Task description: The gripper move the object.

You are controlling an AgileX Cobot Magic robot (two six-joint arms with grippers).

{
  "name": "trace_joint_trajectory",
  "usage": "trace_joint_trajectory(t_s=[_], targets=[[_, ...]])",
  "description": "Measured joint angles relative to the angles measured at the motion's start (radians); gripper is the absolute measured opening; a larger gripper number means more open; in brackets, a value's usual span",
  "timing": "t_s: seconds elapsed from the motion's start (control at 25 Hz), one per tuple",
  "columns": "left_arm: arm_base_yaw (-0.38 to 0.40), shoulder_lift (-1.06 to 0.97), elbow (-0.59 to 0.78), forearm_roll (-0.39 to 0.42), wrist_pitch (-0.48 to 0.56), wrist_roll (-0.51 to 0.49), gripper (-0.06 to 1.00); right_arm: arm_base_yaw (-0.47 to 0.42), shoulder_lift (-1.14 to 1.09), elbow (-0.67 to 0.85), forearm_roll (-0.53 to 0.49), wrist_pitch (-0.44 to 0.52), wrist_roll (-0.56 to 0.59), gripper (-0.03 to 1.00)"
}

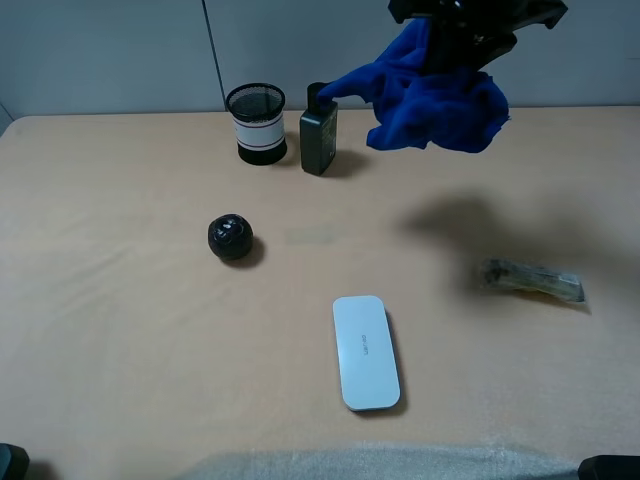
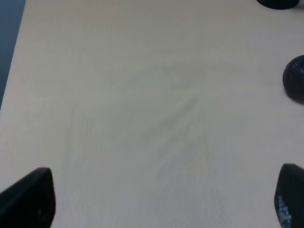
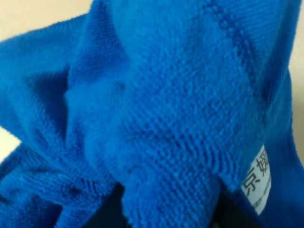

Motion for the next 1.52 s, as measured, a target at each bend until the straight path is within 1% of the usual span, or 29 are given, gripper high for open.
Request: trace_joint_trajectory(t_s=[0.28, 0.6, 0.92, 1.16, 1.32, 1.52], targets=[[0.0, 0.0, 0.0, 0.0, 0.0, 0.0, 0.93, 0.153, 0.0, 0.0, 0.0, -0.016, 0.056, 0.16], [0.0, 0.0, 0.0, 0.0, 0.0, 0.0, 0.93, 0.311, 0.0, 0.0, 0.001, -0.099, 0.13, 0.16], [0.0, 0.0, 0.0, 0.0, 0.0, 0.0, 0.93, 0.422, 0.0, 0.0, 0.0, -0.164, 0.184, 0.16], [0.0, 0.0, 0.0, 0.0, 0.0, 0.0, 0.93, 0.488, 0.036, -0.005, 0.001, -0.203, 0.194, 0.16], [0.0, 0.0, 0.0, 0.0, 0.0, 0.0, 0.93, 0.532, 0.101, -0.083, 0.001, -0.206, 0.195, 0.16], [0.0, 0.0, 0.0, 0.0, 0.0, 0.0, 0.93, 0.584, 0.227, -0.256, -0.002, -0.195, 0.194, 0.16]])
